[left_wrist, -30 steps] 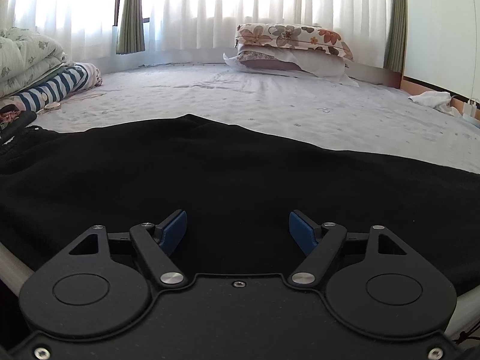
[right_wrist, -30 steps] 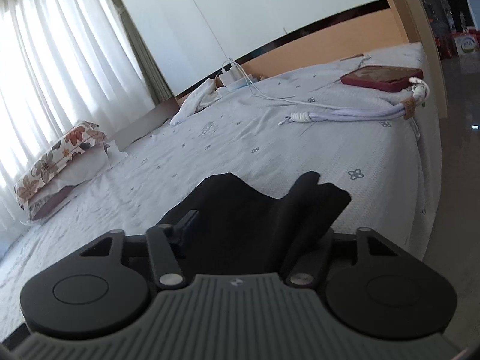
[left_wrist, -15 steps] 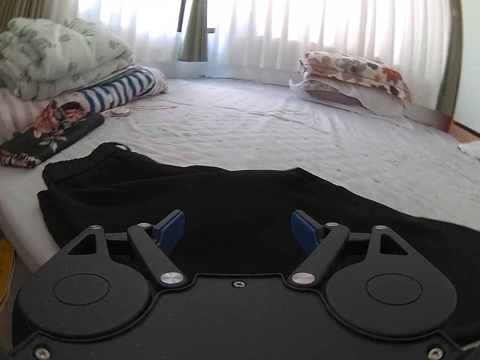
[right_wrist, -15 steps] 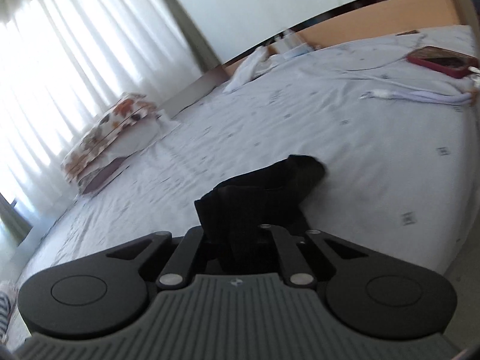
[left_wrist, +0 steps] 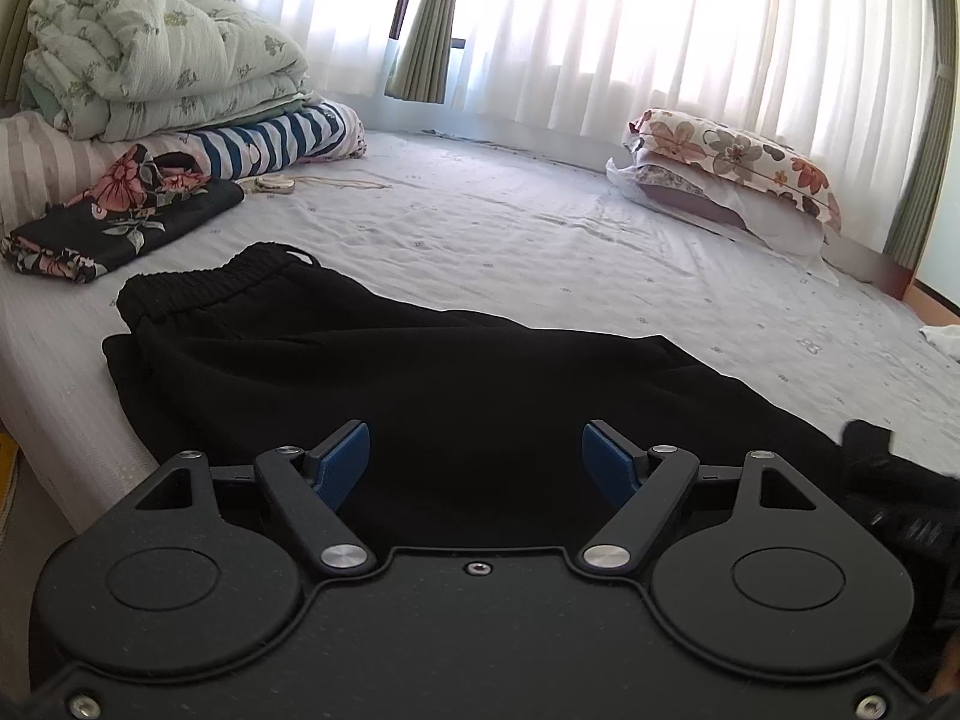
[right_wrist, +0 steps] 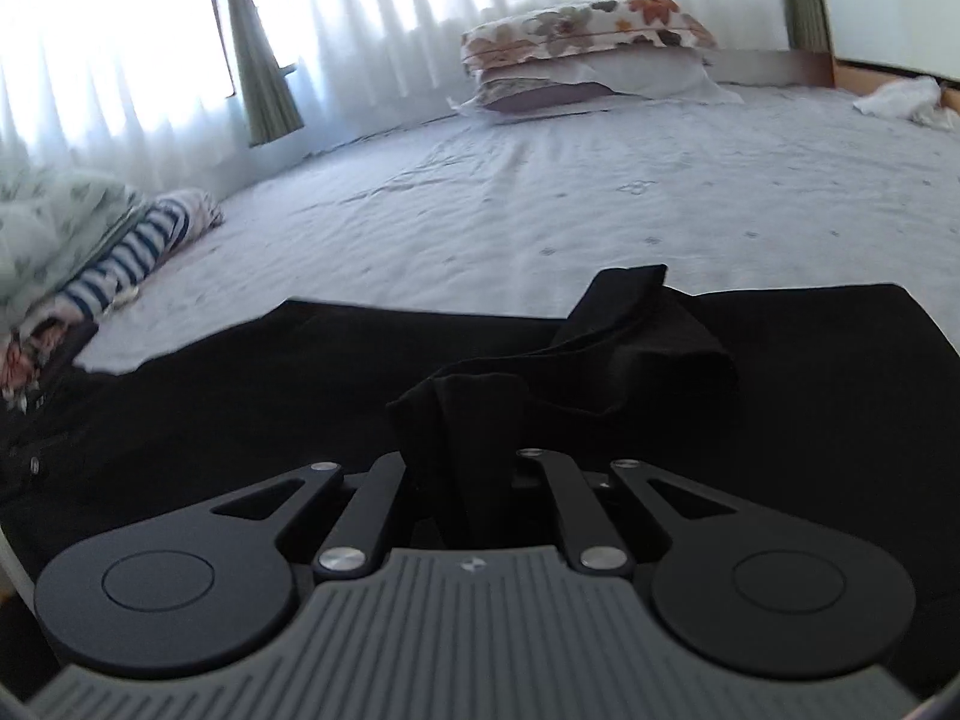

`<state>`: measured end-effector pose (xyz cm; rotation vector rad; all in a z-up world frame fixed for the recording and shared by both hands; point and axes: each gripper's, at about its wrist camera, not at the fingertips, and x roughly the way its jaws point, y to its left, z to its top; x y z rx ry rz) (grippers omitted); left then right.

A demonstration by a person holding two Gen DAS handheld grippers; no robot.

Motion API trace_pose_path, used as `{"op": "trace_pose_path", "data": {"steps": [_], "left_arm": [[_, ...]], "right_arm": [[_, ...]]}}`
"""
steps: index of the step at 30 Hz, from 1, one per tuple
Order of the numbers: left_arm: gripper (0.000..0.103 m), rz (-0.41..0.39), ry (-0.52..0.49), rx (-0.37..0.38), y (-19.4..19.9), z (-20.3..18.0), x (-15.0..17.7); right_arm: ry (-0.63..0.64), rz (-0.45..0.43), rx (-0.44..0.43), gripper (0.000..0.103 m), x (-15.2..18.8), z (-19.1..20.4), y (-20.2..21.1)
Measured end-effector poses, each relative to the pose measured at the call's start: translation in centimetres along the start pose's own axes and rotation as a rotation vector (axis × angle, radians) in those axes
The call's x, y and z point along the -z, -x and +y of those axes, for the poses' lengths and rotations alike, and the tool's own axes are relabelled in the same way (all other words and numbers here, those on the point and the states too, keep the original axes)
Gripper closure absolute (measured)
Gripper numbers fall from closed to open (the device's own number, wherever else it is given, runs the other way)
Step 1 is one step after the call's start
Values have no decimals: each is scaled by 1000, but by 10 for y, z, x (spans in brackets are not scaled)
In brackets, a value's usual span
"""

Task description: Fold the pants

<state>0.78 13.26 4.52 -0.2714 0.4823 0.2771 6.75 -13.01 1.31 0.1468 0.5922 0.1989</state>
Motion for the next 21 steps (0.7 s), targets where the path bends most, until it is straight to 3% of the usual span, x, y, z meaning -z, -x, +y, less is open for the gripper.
{"op": "trace_pose_path", "data": {"steps": [3,9,10,11,12,13,16,21], "left_arm": [[25,6,23,4,-4,8,-1],[25,16,50,3,-11,19,0],[25,18,51,3,-11,18,0],[25,17,49,4,-11,18,0],[25,17,47,9,-11,17,0],[25,17,43,18,-10,16,0],[24,16,37,46,-8,13,-1],[24,8,19,111,-2,1,-5]], "right_arm": [[109,-30,4,96,17,38,7],[229,-47,5,92,35,70,17],[247,-55,7,84,38,72,18],[257,-66,4,57,39,74,18],[258,-66,-15,47,41,74,18],[252,-65,-43,30,43,74,20],[245,-74,-110,22,48,70,30],[261,-105,-130,11,58,55,54]]}}
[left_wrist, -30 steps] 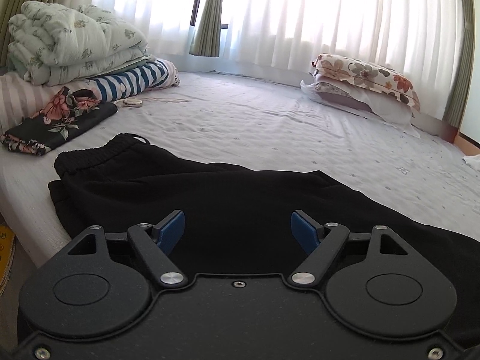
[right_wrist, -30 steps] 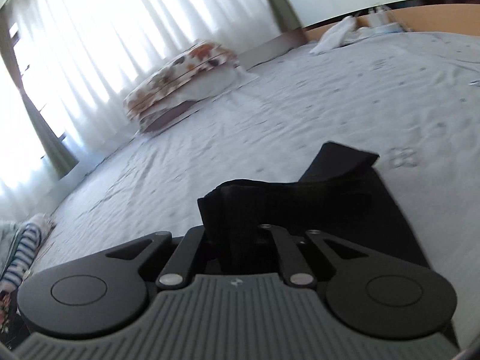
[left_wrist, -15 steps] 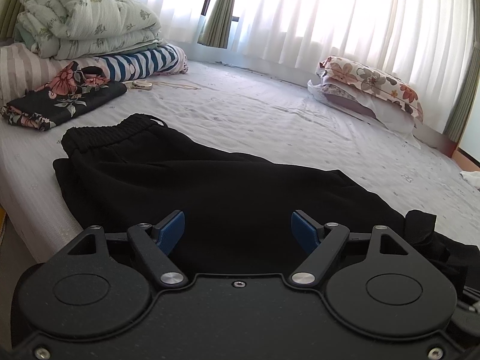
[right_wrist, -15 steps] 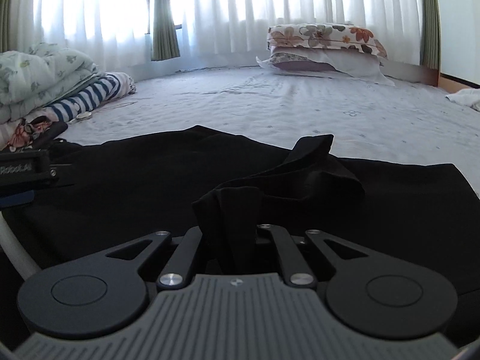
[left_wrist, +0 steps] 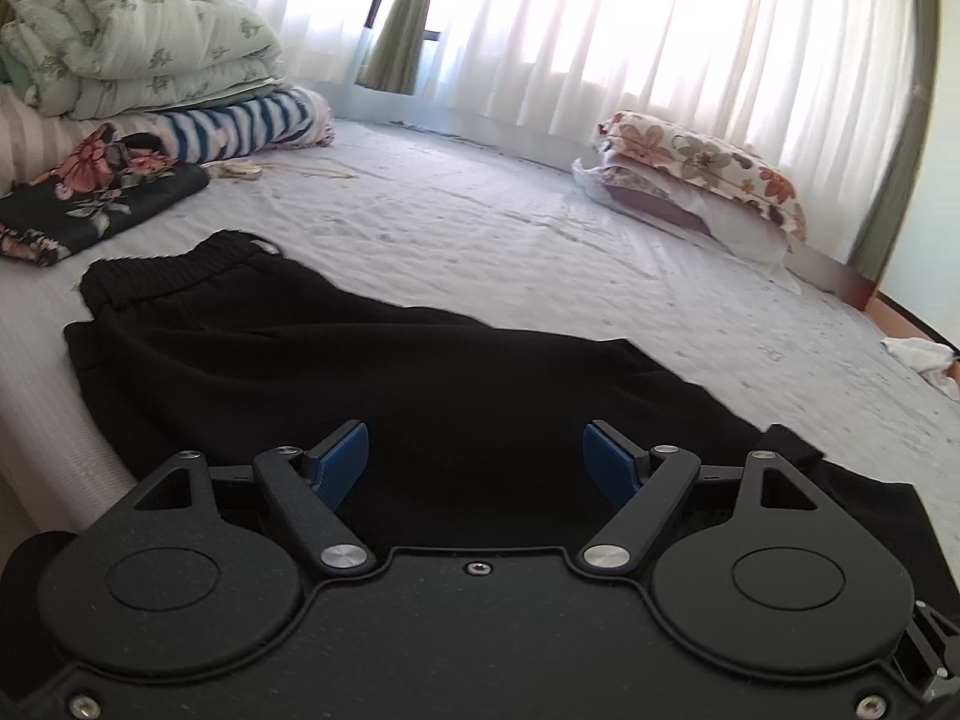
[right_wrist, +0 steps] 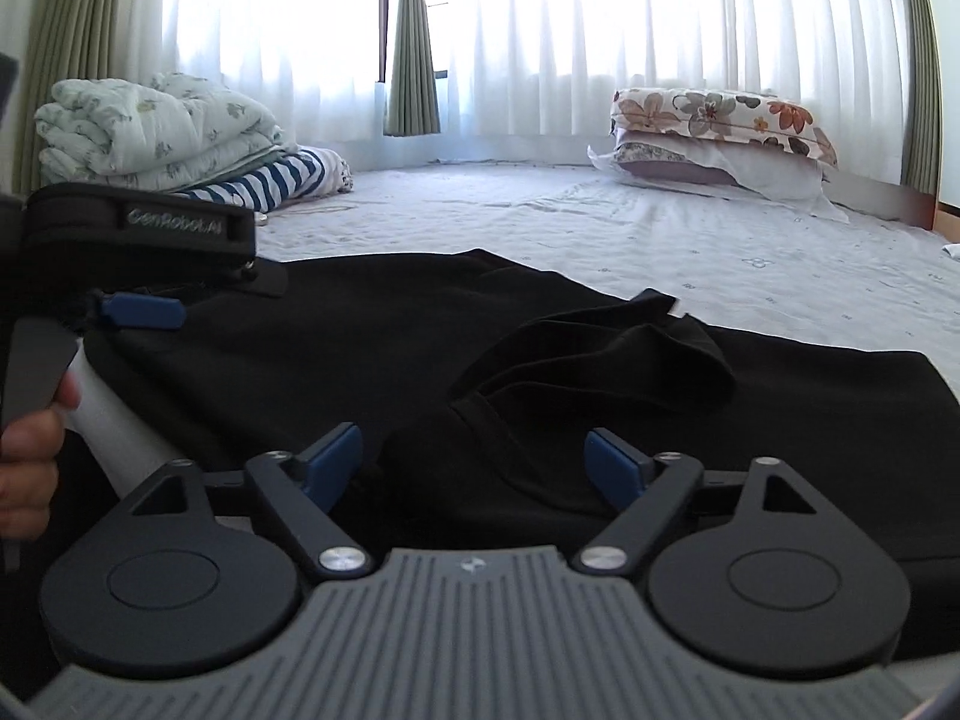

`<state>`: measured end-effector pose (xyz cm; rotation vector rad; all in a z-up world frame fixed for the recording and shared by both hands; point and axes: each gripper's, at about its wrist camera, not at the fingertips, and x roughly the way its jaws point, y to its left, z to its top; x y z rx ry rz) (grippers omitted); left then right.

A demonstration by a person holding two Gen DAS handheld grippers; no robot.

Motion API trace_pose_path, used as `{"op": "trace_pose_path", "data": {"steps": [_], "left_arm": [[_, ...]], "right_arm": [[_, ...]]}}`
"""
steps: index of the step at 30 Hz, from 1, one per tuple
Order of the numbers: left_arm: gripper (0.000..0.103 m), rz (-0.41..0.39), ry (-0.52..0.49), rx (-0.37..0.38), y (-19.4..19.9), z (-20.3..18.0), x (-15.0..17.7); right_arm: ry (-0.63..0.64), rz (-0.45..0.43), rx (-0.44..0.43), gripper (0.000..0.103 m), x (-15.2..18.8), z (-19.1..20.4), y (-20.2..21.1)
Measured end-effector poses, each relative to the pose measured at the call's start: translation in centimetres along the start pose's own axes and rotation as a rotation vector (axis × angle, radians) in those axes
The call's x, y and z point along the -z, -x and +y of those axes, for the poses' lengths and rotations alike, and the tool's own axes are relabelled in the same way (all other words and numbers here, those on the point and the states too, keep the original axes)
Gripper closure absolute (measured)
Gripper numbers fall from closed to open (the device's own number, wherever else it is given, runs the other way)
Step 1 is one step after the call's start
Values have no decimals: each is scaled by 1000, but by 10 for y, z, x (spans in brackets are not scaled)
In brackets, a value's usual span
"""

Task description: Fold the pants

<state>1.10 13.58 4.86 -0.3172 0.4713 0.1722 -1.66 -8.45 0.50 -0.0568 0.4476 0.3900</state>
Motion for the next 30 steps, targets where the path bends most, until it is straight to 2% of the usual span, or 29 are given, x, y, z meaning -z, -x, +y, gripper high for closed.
{"op": "trace_pose_path", "data": {"steps": [3,6,9,13,16,18,20,21,25,27,30], "left_arm": [[30,-13,-40,82,7,-17,-2],[53,-8,-108,200,13,-42,-1],[64,35,-150,319,15,-72,4],[66,120,-256,448,10,-120,22],[66,208,-363,484,-7,-159,43],[66,273,-390,482,-24,-179,53],[68,343,-383,448,-47,-191,60],[72,346,-375,429,-56,-194,60],[72,304,-390,340,-80,-199,42],[72,291,-388,270,-92,-195,34],[78,280,-349,216,-106,-177,19]], "right_arm": [[3,-21,32,6,6,-13,18],[17,-38,114,1,12,-28,37],[10,-45,204,0,20,-46,54],[-6,-50,330,0,31,-69,71],[1,-40,415,0,38,-82,78],[11,-36,462,0,42,-87,81],[24,-30,499,0,46,-91,83],[31,-31,514,0,47,-92,84],[38,-43,551,0,51,-98,86],[23,-51,558,0,54,-102,86],[-6,-63,560,0,57,-106,88]]}}
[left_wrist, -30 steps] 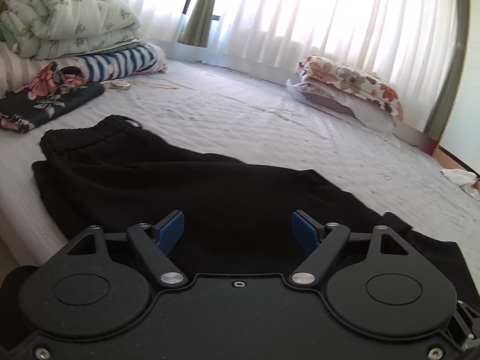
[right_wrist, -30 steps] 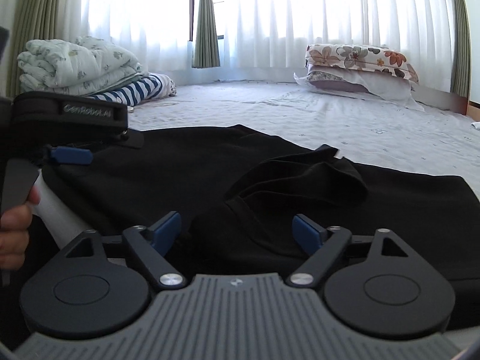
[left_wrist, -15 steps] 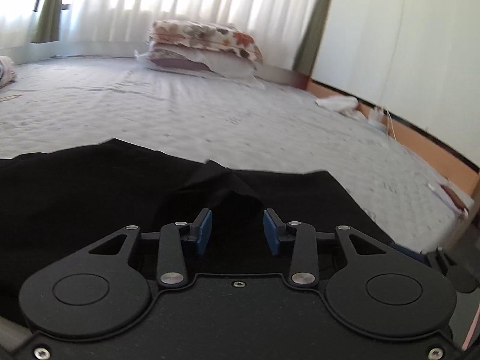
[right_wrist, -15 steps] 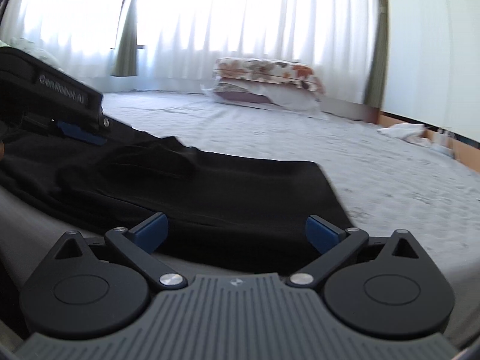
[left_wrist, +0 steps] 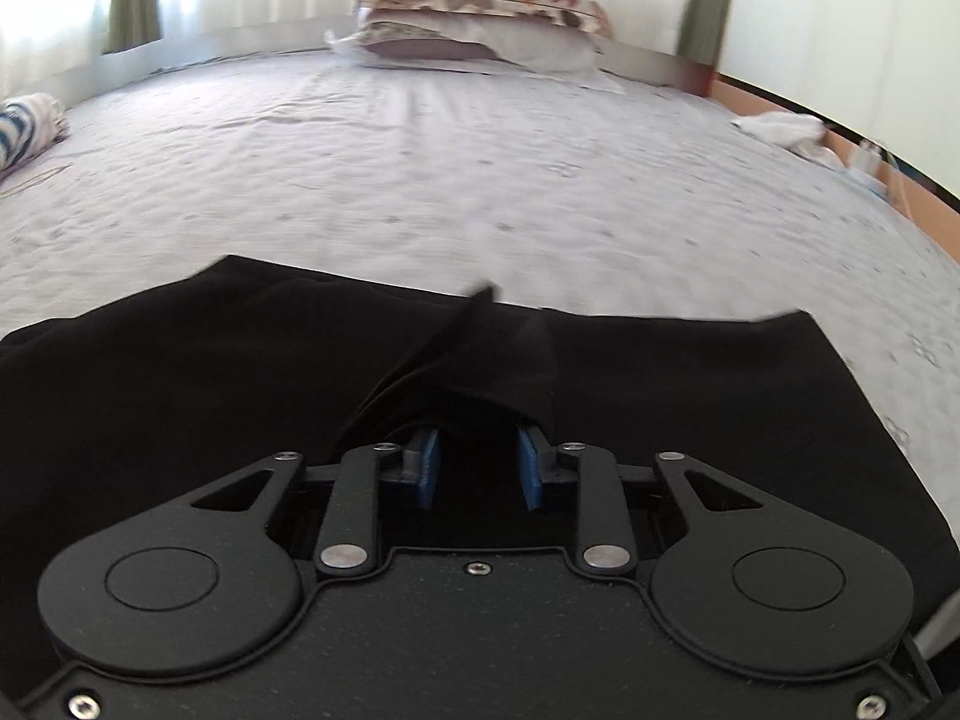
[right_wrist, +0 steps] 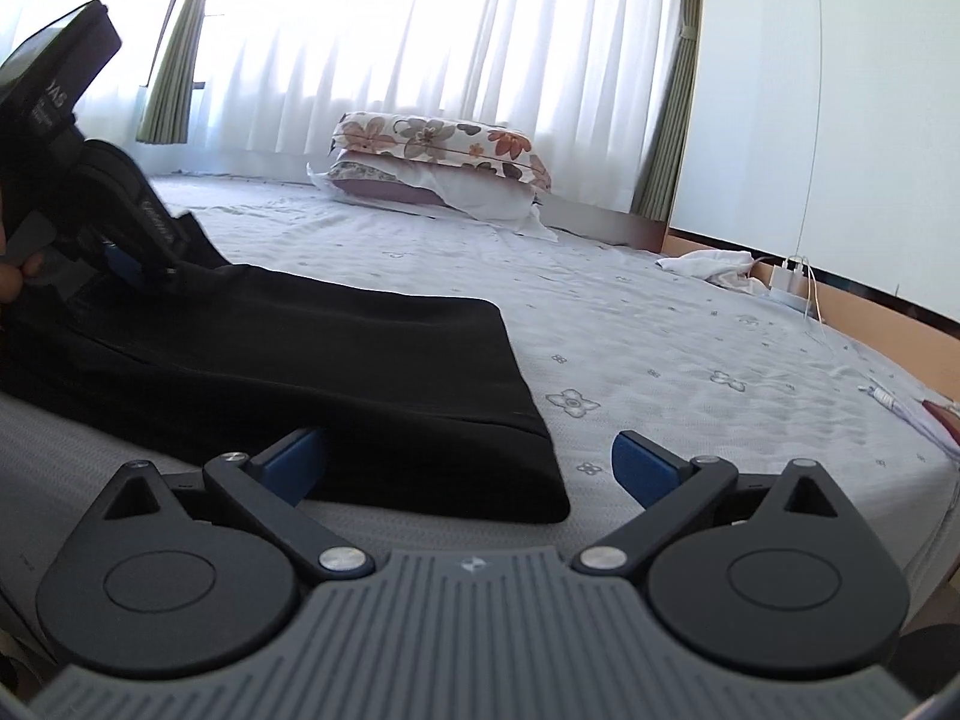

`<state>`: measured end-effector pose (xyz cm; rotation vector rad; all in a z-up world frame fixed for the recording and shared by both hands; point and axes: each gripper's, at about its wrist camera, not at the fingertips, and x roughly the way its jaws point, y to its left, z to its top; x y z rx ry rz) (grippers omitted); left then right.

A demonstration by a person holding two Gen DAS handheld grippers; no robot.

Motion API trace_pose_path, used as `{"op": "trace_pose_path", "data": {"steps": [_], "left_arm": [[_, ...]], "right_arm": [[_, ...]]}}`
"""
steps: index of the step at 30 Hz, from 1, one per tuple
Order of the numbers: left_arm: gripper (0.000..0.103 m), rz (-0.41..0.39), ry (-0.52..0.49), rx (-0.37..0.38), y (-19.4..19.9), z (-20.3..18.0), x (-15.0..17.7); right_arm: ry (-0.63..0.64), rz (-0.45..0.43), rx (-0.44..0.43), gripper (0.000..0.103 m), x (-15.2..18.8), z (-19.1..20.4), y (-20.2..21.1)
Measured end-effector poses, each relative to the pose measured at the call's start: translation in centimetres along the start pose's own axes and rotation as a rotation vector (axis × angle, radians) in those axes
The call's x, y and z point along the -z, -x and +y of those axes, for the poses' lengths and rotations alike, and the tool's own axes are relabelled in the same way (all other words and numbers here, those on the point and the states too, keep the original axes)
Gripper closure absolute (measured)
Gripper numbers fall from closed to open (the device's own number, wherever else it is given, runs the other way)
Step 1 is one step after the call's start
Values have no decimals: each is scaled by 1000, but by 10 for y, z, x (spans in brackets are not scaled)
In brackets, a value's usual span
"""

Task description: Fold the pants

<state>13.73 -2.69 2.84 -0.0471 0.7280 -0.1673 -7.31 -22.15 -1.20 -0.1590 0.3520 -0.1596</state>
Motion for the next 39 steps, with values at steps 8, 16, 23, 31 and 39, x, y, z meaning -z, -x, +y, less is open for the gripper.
{"op": "trace_pose_path", "data": {"steps": [8,16,23,31,39], "left_arm": [[69,-71,79,-178,6,51,-20],[67,-116,83,-97,42,56,-14],[67,-114,31,76,77,18,30],[67,-43,7,-52,71,14,73],[65,-66,36,-31,80,27,87]], "right_arm": [[-30,-10,29,0,3,-7,-5],[-32,-9,98,0,6,-14,-11],[39,-43,73,0,5,-7,-10],[-11,-9,167,0,7,-29,-16],[-192,60,148,0,14,-56,-25]]}}
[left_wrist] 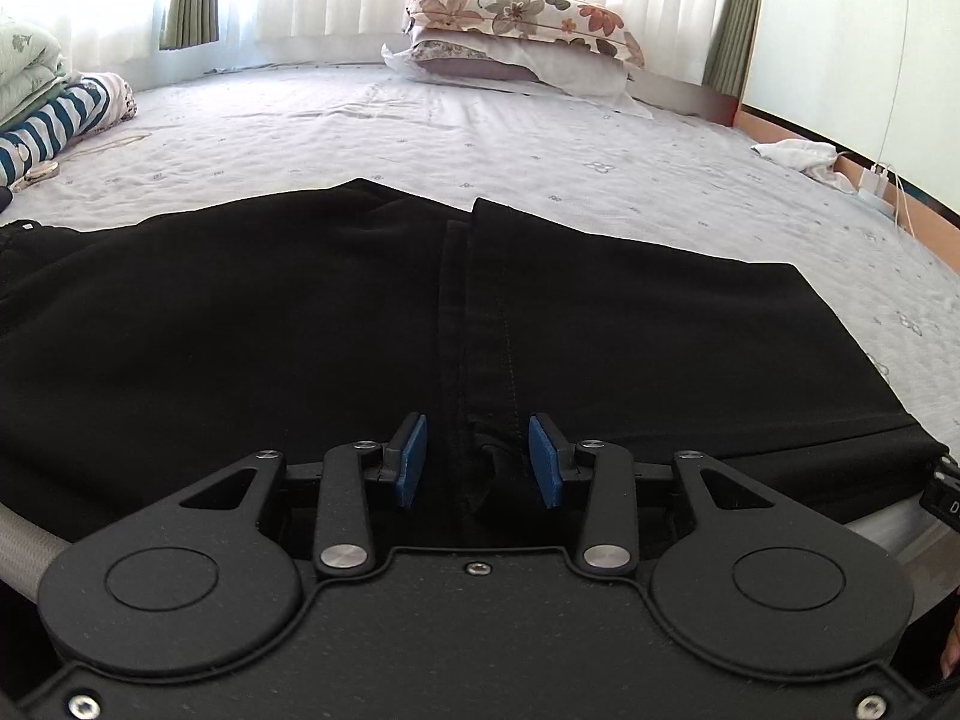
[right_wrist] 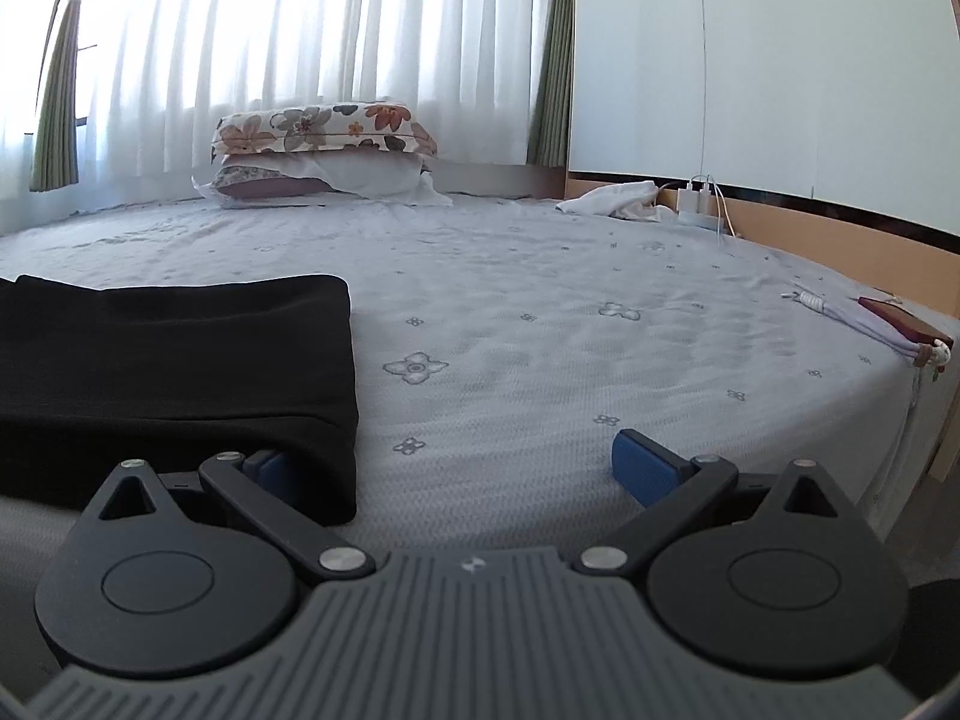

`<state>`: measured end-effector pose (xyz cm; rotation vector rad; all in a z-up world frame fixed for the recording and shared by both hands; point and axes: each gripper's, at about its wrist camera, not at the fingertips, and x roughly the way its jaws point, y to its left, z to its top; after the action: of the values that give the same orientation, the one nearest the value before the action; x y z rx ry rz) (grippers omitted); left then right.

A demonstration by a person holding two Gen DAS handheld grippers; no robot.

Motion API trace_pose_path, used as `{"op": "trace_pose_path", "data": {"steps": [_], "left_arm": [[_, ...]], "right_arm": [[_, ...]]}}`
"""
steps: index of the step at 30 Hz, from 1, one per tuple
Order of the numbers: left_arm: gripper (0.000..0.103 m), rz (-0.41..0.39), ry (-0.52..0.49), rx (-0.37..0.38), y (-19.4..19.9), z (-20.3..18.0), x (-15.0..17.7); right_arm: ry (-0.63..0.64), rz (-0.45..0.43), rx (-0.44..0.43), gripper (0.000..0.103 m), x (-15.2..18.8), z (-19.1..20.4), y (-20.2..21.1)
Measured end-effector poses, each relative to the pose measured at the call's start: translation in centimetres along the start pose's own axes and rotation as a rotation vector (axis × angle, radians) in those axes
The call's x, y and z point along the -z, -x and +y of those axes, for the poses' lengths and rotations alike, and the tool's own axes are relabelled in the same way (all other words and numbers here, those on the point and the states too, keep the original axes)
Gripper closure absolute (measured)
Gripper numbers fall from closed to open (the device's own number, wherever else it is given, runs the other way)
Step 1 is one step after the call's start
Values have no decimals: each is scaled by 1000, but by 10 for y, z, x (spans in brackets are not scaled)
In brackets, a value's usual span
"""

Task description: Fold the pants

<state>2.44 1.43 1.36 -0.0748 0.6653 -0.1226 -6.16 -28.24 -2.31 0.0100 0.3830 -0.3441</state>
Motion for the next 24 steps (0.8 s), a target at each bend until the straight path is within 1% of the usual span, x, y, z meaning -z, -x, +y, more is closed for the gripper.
{"op": "trace_pose_path", "data": {"steps": [5,8,10,13,16,18,21,22,23,24], "left_arm": [[64,-15,6,8,2,1,1],[64,-7,50,20,7,4,-3],[58,-17,99,35,14,13,-6],[52,-57,157,23,29,30,-11],[47,-88,194,-21,42,53,-17],[44,-102,214,-65,48,69,-21],[33,-132,256,-142,54,93,-24],[29,-141,274,-167,55,102,-24],[27,-149,292,-192,58,112,-23],[21,-161,312,-217,60,123,-23]], "right_arm": [[-17,24,-9,0,-5,-2,1],[8,14,-35,0,-8,3,12],[21,10,-59,0,-9,7,22],[21,-11,-112,0,-14,13,43],[-18,-42,-180,0,-26,23,58],[-33,-58,-226,0,-34,37,62],[-27,-74,-298,0,-42,68,56],[-21,-70,-318,0,-44,81,51],[-16,-65,-338,0,-46,94,47],[-11,-61,-361,0,-48,107,42]]}}
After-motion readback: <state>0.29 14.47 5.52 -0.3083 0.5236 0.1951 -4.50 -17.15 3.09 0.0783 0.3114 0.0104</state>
